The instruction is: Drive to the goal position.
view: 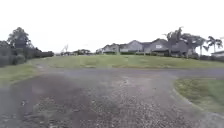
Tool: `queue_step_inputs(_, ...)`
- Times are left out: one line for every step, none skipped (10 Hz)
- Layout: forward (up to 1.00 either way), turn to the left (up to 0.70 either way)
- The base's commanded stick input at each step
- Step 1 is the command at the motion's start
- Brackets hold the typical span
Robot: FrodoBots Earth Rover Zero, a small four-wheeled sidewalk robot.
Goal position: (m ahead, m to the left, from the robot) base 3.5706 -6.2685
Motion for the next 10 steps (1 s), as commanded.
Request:
queue_step_inputs(0.7, 0.0)
queue_step_inputs(0.7, 0.0)
queue_step_inputs(0.7, 0.0)
queue_step_inputs(0.7, 0.0)
queue_step_inputs(0.7, 0.0)
queue_step_inputs(0.7, -0.06)
queue_step_inputs(0.7, -0.29)
queue_step_inputs(0.7, -0.35)
queue_step_inputs(0.7, -0.35)
queue_step_inputs(0.7, -0.35)
